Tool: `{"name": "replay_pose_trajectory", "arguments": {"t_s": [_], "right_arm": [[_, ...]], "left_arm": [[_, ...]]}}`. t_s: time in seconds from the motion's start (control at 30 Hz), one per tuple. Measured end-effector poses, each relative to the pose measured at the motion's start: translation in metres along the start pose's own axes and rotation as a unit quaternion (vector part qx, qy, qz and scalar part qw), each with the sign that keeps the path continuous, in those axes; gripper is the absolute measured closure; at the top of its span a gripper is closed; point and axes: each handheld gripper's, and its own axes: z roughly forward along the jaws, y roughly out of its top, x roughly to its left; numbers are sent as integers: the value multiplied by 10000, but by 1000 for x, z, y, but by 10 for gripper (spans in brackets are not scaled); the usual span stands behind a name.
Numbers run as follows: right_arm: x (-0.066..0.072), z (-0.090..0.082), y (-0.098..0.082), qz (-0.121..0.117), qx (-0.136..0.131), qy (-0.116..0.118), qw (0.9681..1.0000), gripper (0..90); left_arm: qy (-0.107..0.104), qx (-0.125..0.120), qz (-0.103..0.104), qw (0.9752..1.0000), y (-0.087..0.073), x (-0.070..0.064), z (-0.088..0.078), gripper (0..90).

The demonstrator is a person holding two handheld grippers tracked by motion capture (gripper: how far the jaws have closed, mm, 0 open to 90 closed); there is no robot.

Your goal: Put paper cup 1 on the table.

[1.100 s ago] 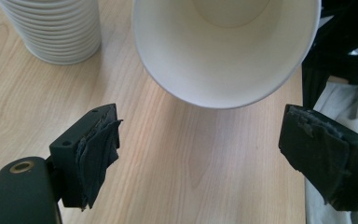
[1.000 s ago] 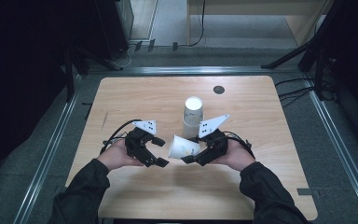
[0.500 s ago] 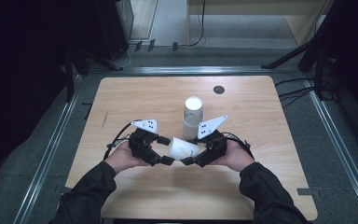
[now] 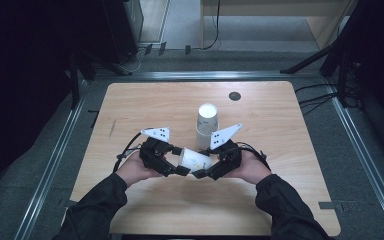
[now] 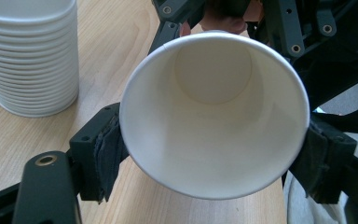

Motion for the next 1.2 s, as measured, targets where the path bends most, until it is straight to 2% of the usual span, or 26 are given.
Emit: {"name": "replay_pose_trajectory", "arguments": {"t_s": [0.13,0.23,0.3,0.33,0.37,0.43,0.53,0.6,0.63,0.67,0.7,0.8,0.83,0.93,0.97,1.0,1.07,1.2], "right_arm": [[0,0,0,-9,-5,-18,10000,319],[-1,0,0,11,16,-98,9999,265],[-1,0,0,35,28,-151,9999,259],[-1,0,0,52,45,-160,9998,255],[-2,0,0,53,44,-156,9999,255],[-2,0,-1,35,61,-162,9998,256],[-1,1,-1,42,96,-173,9998,256],[-1,2,-1,3,119,-221,9997,257],[-1,3,-1,15,132,-222,9997,257],[-1,4,-1,7,136,-233,9996,258],[-2,5,-1,-1,160,-229,9996,261],[-3,8,-1,-3,212,-253,9995,261],[-3,9,-1,-29,205,-256,9995,261],[-3,14,-1,-42,271,-256,9993,268],[-3,14,-1,-42,271,-256,9993,268],[-3,16,-1,-36,314,-245,9992,272],[-3,18,-1,-65,344,-254,9991,284],[-3,21,-1,-87,369,-240,9990,315]], "left_arm": [[46,33,14,10000,2,-1,-1,221],[63,55,-3,10000,5,-1,-5,224],[116,152,-5,9998,6,-1,-7,225],[217,262,4,9994,8,-2,-8,225],[380,503,96,9980,11,-5,-9,225],[424,557,118,9975,13,-7,-11,225],[555,888,169,9944,20,-6,-12,226],[677,1135,238,9909,24,-7,-11,228],[677,1135,238,9909,24,-7,-11,227],[720,1325,309,9881,28,-7,-10,227],[725,1414,352,9867,31,-7,-10,227],[693,1521,351,9853,34,-7,-8,228],[679,1623,411,9835,37,-8,-5,228],[686,1773,452,9807,40,-10,2,227],[686,1773,452,9807,40,-10,2,228],[706,1866,476,9788,40,-11,6,227],[736,1937,486,9771,40,-11,8,227],[765,1934,445,9771,40,-10,9,227]]}}
